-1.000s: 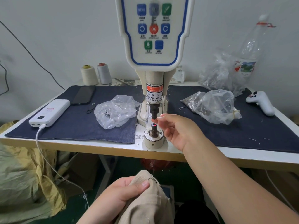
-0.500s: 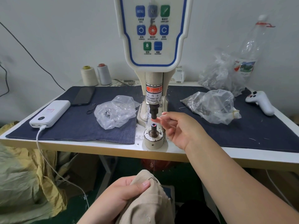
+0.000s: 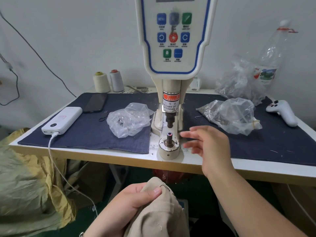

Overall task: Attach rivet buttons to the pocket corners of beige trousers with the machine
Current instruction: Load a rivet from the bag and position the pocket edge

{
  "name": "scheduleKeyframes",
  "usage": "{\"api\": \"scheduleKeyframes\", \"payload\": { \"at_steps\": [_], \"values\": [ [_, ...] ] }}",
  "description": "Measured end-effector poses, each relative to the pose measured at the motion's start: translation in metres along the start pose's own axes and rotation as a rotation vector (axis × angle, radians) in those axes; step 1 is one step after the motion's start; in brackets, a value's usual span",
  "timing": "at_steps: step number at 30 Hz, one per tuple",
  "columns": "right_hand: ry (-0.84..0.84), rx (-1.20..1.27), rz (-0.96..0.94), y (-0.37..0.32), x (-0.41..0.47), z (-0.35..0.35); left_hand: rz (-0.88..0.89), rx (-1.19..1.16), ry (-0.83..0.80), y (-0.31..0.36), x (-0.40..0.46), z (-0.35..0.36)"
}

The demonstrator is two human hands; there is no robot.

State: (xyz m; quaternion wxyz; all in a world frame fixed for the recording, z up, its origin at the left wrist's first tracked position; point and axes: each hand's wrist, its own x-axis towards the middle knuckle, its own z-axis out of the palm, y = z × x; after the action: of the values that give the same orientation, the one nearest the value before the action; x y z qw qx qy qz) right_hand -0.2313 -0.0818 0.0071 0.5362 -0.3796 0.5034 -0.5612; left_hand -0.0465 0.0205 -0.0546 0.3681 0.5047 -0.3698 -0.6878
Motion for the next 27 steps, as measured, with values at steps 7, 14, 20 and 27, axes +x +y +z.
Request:
{"api": "scheduleKeyframes", "payload": {
  "at_steps": [7,14,20,27],
  "values": [
    [-0.319,-0.363,-0.526,0.038,-0.06,0.033,0.115,-0.178,0.011,0.019,-0.012,-0.024],
    [-0.309,-0.819,-0.555,0.025,0.005,0.143,0.213,-0.235,0.145,0.046,-0.015,-0.055],
    [-0.3,-1.563,-0.655,0.043,0.062,0.188,0.231,-0.304,0.25,0.056,-0.005,-0.088],
    [-0.425,-1.784,-0.631,0.055,0.086,0.212,0.176,-0.391,0.445,0.078,0.038,-0.123]
  ]
}}
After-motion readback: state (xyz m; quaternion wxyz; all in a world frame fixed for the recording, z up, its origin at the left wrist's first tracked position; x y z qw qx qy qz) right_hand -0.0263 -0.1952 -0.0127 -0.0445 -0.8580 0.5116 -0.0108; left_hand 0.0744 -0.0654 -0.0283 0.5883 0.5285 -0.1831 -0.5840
